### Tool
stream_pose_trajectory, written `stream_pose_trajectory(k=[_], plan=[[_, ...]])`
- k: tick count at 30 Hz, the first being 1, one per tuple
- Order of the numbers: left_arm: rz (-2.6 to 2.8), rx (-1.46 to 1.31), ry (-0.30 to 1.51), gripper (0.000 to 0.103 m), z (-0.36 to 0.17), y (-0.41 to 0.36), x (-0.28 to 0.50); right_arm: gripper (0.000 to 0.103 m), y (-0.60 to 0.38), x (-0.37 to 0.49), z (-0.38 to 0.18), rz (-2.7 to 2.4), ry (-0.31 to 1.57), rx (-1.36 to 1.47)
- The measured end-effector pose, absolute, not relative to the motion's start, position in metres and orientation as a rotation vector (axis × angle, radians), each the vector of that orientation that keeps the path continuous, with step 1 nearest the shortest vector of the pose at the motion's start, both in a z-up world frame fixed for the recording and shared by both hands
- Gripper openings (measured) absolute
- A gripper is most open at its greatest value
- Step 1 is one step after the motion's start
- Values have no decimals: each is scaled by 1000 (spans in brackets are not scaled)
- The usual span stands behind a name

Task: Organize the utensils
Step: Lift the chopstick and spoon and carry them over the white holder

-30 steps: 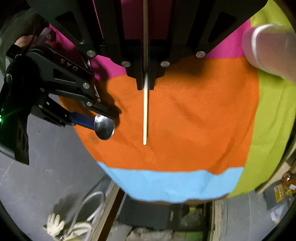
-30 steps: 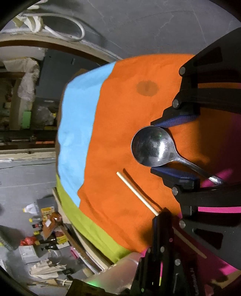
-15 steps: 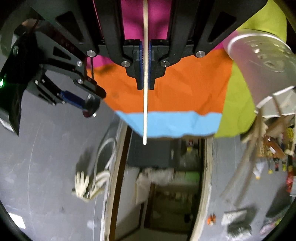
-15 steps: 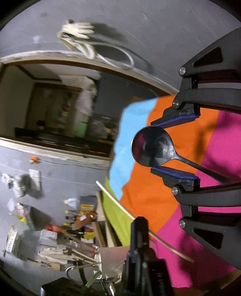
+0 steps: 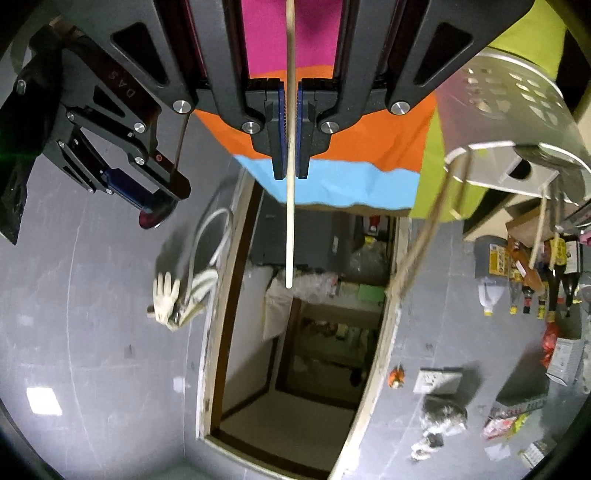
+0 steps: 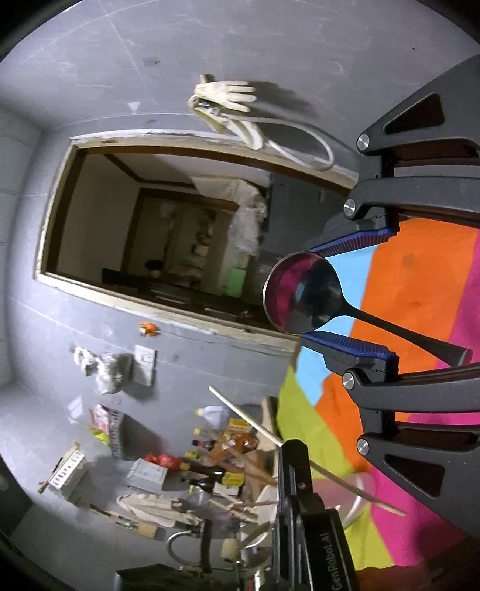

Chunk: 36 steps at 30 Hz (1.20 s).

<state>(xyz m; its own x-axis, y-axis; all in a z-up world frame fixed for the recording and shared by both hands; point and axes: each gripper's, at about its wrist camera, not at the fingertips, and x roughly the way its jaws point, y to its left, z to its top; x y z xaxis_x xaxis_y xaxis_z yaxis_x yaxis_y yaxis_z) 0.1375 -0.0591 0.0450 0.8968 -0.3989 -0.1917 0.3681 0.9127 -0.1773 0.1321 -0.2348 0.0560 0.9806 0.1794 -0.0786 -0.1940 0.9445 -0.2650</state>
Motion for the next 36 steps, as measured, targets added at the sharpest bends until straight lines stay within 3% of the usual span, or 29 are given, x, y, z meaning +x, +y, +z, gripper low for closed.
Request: stream_pose_trajectory(k=[21,36], plan=[[-234,-244,32,2,128,79,112,39,-152,121,138,407,-113,-182],[-78,-356,18,2,115,167,153,39,-83,151,154,541,-116,-141]])
